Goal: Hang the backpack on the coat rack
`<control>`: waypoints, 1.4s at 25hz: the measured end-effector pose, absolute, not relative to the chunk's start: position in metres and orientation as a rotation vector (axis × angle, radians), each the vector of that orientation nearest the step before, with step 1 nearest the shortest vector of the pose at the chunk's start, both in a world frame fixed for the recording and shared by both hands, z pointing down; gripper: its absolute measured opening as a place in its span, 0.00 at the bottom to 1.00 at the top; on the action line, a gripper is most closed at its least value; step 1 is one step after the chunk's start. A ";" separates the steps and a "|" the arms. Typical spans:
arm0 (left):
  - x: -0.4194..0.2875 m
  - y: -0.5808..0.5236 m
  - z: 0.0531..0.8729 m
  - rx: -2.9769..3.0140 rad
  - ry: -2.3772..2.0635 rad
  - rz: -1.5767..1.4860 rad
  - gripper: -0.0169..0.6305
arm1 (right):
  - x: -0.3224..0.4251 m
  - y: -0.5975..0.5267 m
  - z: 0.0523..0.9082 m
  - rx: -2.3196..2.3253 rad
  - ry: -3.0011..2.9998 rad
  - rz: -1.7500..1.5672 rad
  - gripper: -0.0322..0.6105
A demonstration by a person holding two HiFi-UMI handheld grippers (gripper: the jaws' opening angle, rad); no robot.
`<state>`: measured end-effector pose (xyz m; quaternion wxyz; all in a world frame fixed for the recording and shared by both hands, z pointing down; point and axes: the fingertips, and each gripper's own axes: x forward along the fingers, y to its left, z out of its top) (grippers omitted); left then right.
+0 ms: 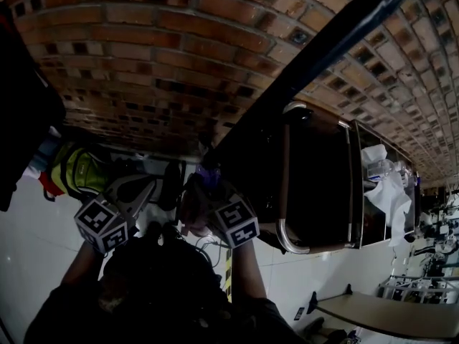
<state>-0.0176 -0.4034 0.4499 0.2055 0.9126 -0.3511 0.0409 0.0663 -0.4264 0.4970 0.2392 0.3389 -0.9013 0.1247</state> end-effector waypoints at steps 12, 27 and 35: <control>-0.015 -0.386 0.454 2.570 -0.962 0.132 0.06 | 0.080 -0.428 0.517 1.211 -2.531 0.509 0.08; -0.004 -0.382 0.459 2.621 -0.765 0.160 0.06 | 0.133 -0.385 0.502 1.648 -2.379 0.337 0.33; -0.019 -0.334 0.467 2.624 -0.794 0.206 0.06 | 0.116 -0.342 0.483 1.639 -2.472 0.322 0.33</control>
